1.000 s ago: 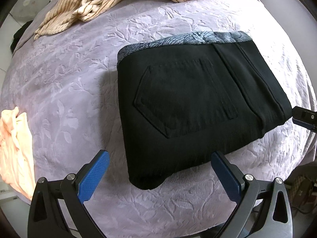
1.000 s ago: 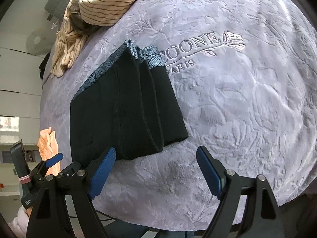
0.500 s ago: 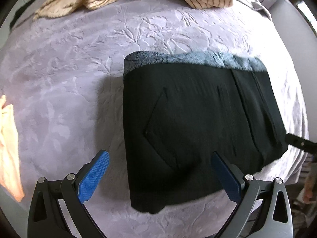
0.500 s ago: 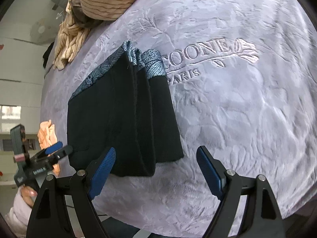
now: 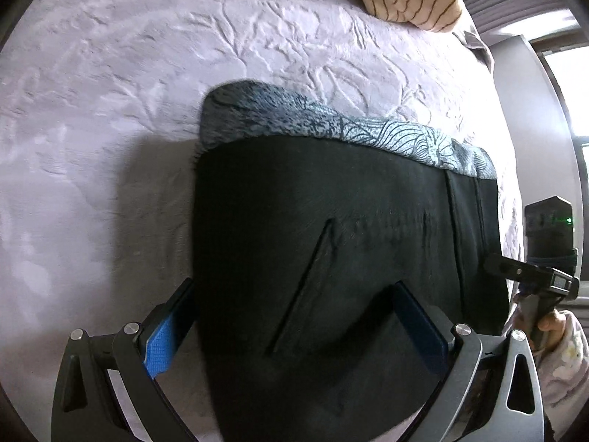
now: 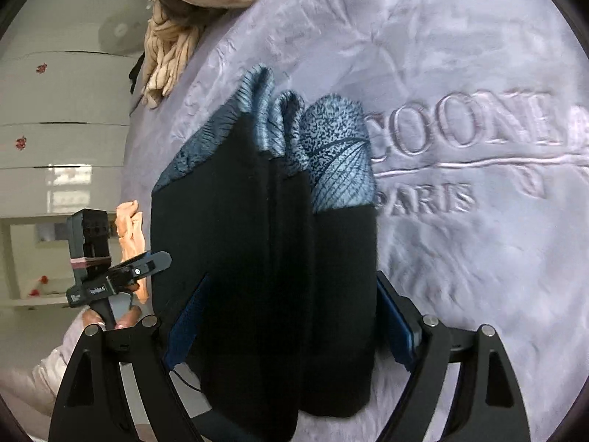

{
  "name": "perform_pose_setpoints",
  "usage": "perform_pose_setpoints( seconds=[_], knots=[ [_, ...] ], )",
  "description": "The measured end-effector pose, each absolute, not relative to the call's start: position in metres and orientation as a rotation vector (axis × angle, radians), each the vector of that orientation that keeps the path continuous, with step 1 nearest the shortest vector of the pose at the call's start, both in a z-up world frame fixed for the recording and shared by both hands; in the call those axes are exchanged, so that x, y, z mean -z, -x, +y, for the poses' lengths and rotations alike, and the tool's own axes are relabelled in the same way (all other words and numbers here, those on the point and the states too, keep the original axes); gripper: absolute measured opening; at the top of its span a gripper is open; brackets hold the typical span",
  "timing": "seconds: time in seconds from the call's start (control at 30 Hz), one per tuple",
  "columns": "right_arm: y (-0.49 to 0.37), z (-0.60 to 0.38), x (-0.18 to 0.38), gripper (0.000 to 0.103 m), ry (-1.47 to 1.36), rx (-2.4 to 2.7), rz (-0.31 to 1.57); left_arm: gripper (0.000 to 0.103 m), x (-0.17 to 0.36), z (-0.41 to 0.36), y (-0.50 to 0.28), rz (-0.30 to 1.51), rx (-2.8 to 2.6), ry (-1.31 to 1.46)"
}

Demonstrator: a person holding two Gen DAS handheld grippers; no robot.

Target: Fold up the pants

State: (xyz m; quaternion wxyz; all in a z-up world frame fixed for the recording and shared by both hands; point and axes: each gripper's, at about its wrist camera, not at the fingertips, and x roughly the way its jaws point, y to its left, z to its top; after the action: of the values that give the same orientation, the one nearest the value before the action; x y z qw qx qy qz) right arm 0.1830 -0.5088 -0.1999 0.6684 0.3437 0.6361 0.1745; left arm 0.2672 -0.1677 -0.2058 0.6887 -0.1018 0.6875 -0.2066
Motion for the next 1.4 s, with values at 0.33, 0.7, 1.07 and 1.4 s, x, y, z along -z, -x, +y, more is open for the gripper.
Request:
perform_pose_setpoints(
  seconds=[0.33,0.7,1.07,1.4],
  knots=[
    [-0.184,-0.509,0.217,0.081,-0.883,-0.348,1.465,0.097,0.214,-0.179,-0.266,1.572,0.433,0.275],
    [-0.170,-0.498,0.165,0.049,-0.955,-0.441,1.387,0.068,0.149,-0.159,-0.228,1.448,0.486,0.291],
    [-0.117,-0.394,0.117,0.049,-1.021,-0.503,1.285,0.068,0.095,-0.043,-0.174,1.412,0.476,0.293],
    [-0.110,-0.270,0.128,0.049,-1.026,-0.516,1.290,0.068,0.100,0.048,-0.176,1.376,0.368,0.225]
  ],
)
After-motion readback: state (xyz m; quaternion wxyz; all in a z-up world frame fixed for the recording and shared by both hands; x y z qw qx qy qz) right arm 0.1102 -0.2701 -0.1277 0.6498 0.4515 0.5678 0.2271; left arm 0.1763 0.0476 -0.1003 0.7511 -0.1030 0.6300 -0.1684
